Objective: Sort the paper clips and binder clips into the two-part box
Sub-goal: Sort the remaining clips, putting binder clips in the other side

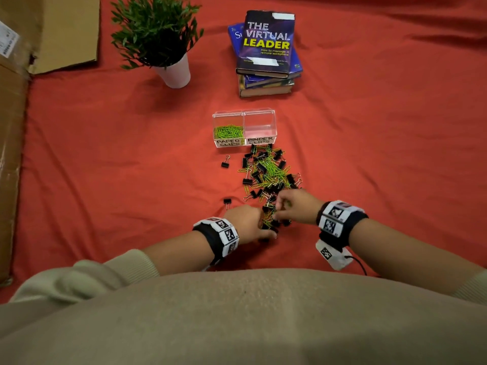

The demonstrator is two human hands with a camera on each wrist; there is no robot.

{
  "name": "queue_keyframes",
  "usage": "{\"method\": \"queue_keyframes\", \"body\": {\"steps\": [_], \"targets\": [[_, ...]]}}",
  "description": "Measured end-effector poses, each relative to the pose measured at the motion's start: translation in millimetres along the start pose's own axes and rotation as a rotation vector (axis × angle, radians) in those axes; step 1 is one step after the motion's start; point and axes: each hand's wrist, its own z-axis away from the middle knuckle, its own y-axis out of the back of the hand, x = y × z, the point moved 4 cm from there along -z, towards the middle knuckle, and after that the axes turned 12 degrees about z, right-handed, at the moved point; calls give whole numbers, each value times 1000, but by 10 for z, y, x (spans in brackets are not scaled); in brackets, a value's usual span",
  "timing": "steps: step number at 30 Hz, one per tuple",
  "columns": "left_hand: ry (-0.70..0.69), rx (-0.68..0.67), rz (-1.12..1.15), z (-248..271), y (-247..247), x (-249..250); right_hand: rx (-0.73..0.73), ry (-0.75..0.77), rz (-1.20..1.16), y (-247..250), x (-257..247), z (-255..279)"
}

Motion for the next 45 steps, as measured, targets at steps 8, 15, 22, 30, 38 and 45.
{"method": "queue_keyframes", "body": {"steps": [8, 15, 22, 30, 38, 45], "targets": [[-53, 29, -108, 30, 6, -127, 94, -9, 314, -78, 54, -69], [43, 152, -42, -9, 398, -405, 157, 24, 289, 50, 5, -155], [98, 223, -49, -12, 501, -497, 117, -35, 431, -76, -148, -197], [-141, 91, -121, 17, 89, -109, 99, -97, 25, 43, 27, -159], [-151, 68, -125, -44, 30, -68, 55, -124, -389, 219, 125, -40], [-121, 120, 351, -23, 150, -174, -8, -49, -659, 170, 127, -62]]}}
